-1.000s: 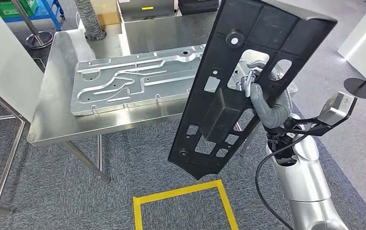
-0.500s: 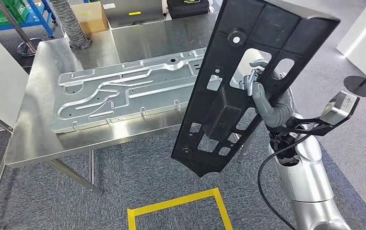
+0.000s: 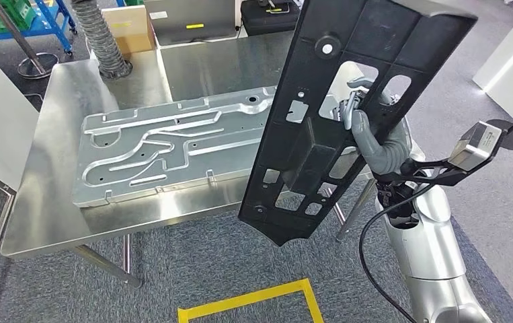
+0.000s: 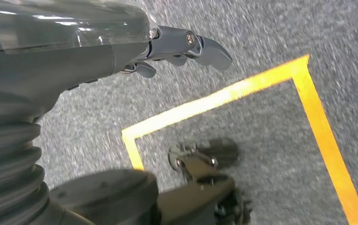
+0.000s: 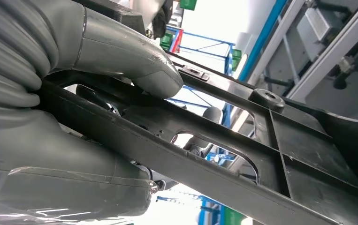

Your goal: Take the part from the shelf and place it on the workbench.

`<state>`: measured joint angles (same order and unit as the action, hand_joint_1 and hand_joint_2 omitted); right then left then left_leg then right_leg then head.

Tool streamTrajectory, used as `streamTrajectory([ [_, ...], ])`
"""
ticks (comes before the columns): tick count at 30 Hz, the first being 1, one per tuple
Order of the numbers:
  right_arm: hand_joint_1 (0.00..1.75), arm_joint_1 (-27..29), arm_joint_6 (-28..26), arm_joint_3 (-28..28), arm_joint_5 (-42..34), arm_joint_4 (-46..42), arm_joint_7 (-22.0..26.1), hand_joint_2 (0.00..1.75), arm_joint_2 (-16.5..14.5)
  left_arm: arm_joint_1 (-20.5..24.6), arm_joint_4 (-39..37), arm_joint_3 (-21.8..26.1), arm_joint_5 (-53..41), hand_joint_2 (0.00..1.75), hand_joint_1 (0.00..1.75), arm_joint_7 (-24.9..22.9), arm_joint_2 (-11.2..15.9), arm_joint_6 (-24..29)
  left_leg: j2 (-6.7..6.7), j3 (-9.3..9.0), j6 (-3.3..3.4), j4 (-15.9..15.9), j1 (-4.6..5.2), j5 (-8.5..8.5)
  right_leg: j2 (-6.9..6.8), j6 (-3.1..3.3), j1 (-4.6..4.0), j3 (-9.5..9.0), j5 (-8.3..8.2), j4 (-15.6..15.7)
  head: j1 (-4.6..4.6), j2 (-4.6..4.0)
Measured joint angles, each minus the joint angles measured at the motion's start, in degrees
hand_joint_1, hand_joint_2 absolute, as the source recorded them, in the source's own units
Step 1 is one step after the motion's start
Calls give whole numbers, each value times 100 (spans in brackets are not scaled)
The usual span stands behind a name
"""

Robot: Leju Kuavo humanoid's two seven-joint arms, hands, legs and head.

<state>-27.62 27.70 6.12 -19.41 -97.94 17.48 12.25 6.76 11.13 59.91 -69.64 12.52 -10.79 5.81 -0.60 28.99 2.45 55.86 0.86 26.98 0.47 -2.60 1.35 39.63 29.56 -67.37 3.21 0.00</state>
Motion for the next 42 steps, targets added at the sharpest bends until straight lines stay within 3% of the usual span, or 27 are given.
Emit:
streamTrajectory([
  [2,175,-36,1,1,-2,12,-5,175,-2,-2,0,-1,-5,175,0,3,-13,1,-11,-111,-58,64,2,154,-16,35,8,-144,-513,636,-1,0],
  [3,175,-47,-1,1,-6,19,-12,175,-4,2,0,-2,-10,175,0,3,-13,2,-14,-125,-94,85,5,216,-17,84,-2,-173,-657,788,0,0],
  [4,175,-51,-3,-1,-13,27,-18,175,-6,6,0,-2,-17,175,0,2,-13,3,-16,-137,-130,115,9,252,-13,151,-18,-174,-684,829,1,0],
  [6,175,-53,-8,-9,-32,27,-29,175,-7,14,0,-2,-38,175,0,-2,-11,3,-12,-115,-183,203,2,269,8,244,-22,-222,-646,841,2,0],
  [8,175,-51,-11,-21,-49,19,-31,175,2,19,1,-3,-55,175,0,-8,-8,1,8,73,-238,597,-17,283,13,304,-3,-328,-573,867,4,0],
  [11,175,-38,-15,-34,-87,15,-60,175,8,7,2,-4,-67,175,0,-20,-7,-6,27,769,-335,1638,-85,643,17,334,4,-492,-431,887,9,0],
  [13,175,-21,-16,-46,-114,15,-93,175,8,-15,1,-4,-76,175,0,-21,-7,-8,28,1073,-362,1860,-119,787,23,323,7,-634,-315,888,9,0],
  [14,175,-17,-16,-52,-124,15,-103,175,8,-26,1,-4,-81,175,0,-21,-7,-9,29,1094,-359,1696,-127,679,25,313,8,-722,-252,889,9,0],
  [16,175,-21,-19,-62,-148,16,-122,175,8,-46,1,-4,-95,175,0,-21,-6,-12,50,960,-302,955,-125,55,25,280,10,-900,-118,899,8,0],
  [18,175,-28,-28,-79,-200,20,-164,175,8,-55,2,-6,-109,175,0,-22,-4,-19,86,851,-226,386,-87,-383,38,219,6,-1004,-14,920,8,0],
  [19,175,-25,-37,-96,-225,20,-186,175,8,-61,2,-9,-112,175,0,-23,-4,-24,99,833,-189,274,-67,-439,44,179,1,-1034,7,918,8,0],
  [22,175,-29,-59,-164,-269,17,-213,175,2,-65,2,-23,-113,175,0,-31,-5,-32,92,658,-84,162,-62,-385,26,69,3,-1104,13,821,7,0],
  [24,175,-97,-52,-197,-278,32,-216,175,-19,-50,2,-30,-98,175,0,-37,-9,-25,87,513,-17,111,-62,-341,7,48,9,-885,125,392,6,0],
  [26,175,-229,-17,-198,-251,118,-242,175,-51,-39,2,-30,-68,175,0,-30,-12,-7,86,432,23,111,-35,-264,3,43,-7,-384,393,-300,7,0],
  [28,175,-434,4,-150,-152,270,-326,175,-72,-45,2,-29,-45,175,0,5,-15,16,82,341,33,121,-9,-178,3,47,-21,22,563,-648,7,0],
  [29,175,-587,-4,-95,-38,364,-386,175,-75,-49,2,-28,-34,175,0,34,-19,29,77,282,33,128,3,-126,3,64,-25,94,485,-548,7,0],
  [30,175,-766,-20,-19,118,458,-437,175,-76,-48,2,-27,-24,175,0,61,-23,42,73,218,31,135,12,-73,4,84,-34,77,262,-267,7,0],
  [32,175,-1184,-67,158,505,656,-504,175,-79,-44,-1,-27,-10,175,0,96,-36,62,64,121,13,165,28,42,23,143,-72,-32,-387,463,7,0],
  [33,175,-1420,-117,275,751,797,-509,175,-85,-40,-3,-27,-9,175,0,106,-41,64,57,108,-6,184,37,89,33,175,-93,-63,-630,705,5,0],
  [34,175,-1682,-213,410,1088,957,-494,175,-92,-39,-4,-27,-6,175,0,119,-45,55,53,111,-30,202,44,123,46,207,-105,-59,-770,827,3,0],
  [36,175,-2302,-551,765,2182,1292,-418,175,-101,-33,-5,-24,12,175,0,168,-46,-3,44,119,-79,228,60,150,56,264,-92,-44,-798,859,1,0],
  [38,175,-2923,-940,1191,3552,1501,-365,175,-75,-31,-2,-22,44,175,0,244,-34,-94,47,234,-143,447,63,200,59,306,-46,-103,-791,913,3,0],
  [42,175,-3858,-1192,2149,5412,1850,-427,175,-29,-34,0,-22,57,175,0,340,-24,-228,52,1022,-305,1701,-68,648,64,328,19,-203,-731,953,5,0],
])
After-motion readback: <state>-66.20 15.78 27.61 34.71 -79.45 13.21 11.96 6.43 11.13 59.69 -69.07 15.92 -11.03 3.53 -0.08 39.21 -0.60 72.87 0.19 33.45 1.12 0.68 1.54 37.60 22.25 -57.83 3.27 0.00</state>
